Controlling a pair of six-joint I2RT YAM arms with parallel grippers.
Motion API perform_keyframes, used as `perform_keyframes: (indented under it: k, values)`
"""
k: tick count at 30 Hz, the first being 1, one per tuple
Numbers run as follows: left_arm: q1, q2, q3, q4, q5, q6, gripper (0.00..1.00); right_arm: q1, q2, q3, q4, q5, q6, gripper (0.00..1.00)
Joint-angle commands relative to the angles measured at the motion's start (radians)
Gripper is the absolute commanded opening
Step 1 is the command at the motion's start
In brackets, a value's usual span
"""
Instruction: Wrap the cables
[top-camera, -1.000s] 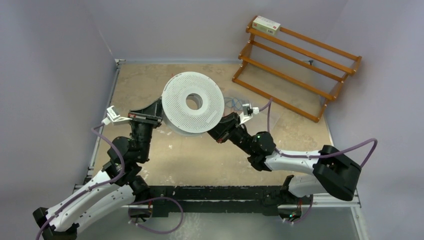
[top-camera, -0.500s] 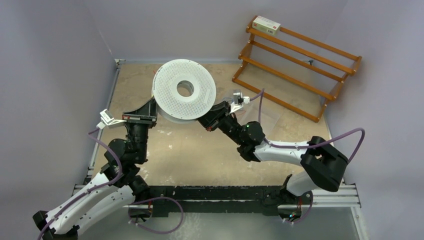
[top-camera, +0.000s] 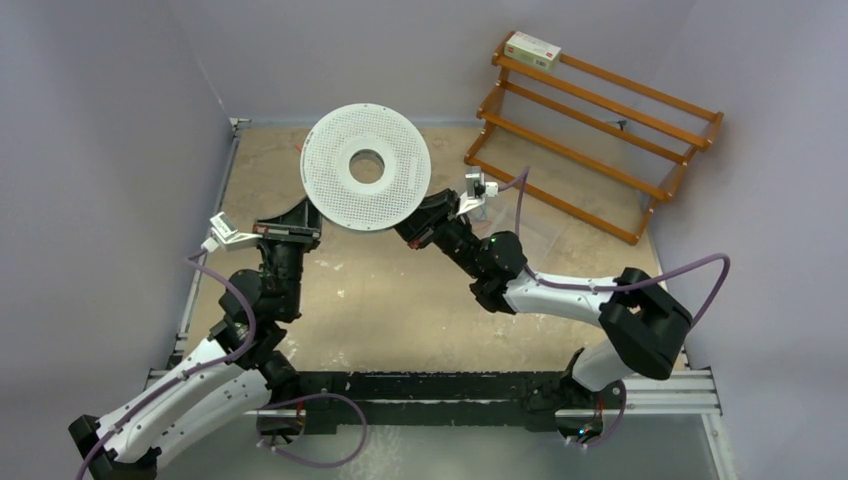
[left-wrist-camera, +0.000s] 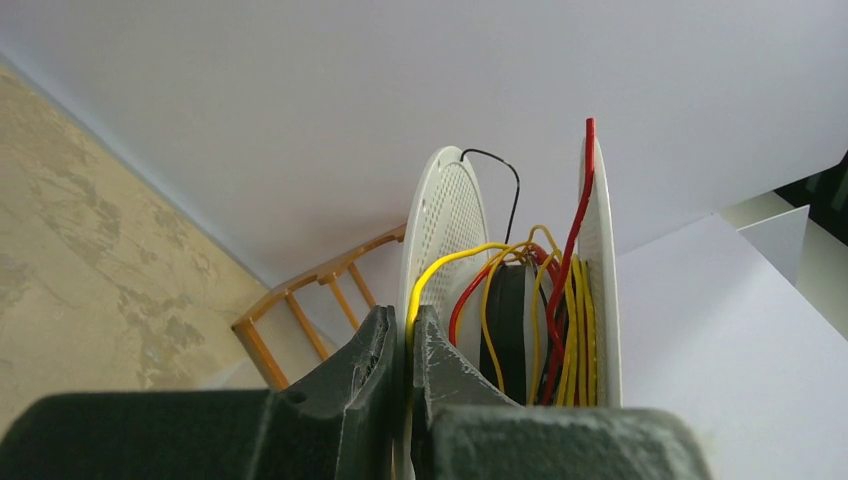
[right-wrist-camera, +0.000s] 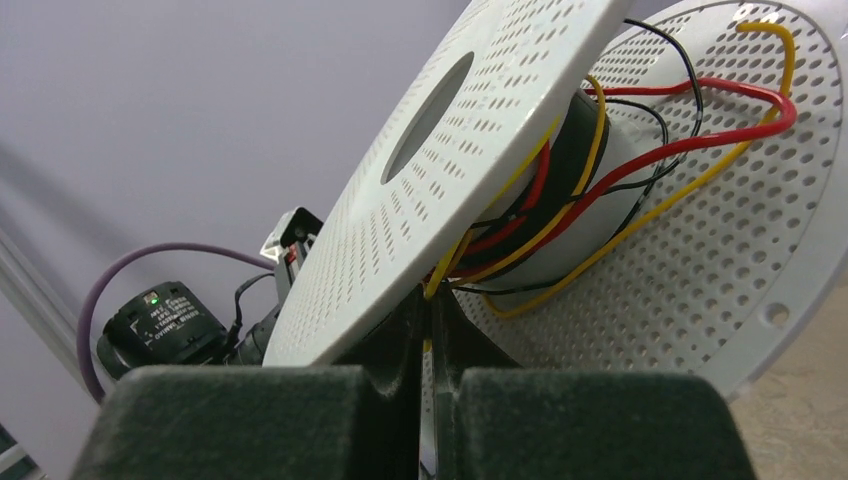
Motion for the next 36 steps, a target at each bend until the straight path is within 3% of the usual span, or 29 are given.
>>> perform_keyframes:
  k: [1,9,18,36]
  values:
    - [-0.046,0.06,-0.008,-0.015,0.38,-0.016,0.0,0.043,0.044,0.065,-0.089,-0.177,-0.051,0.01]
    - [-0.046,0.06,-0.017,-0.005,0.36,-0.018,0.0,0.042,0.051,0.03,-0.106,-0.168,-0.047,0.14]
    - [-0.045,0.084,-0.029,0.027,0.355,-0.023,0.0,0.043,0.081,-0.017,-0.08,-0.195,-0.015,0.2]
    - [-0.045,0.07,-0.049,-0.027,0.243,0.053,0.0,0.042,-0.085,-0.217,-0.136,-0.264,-0.04,0.36]
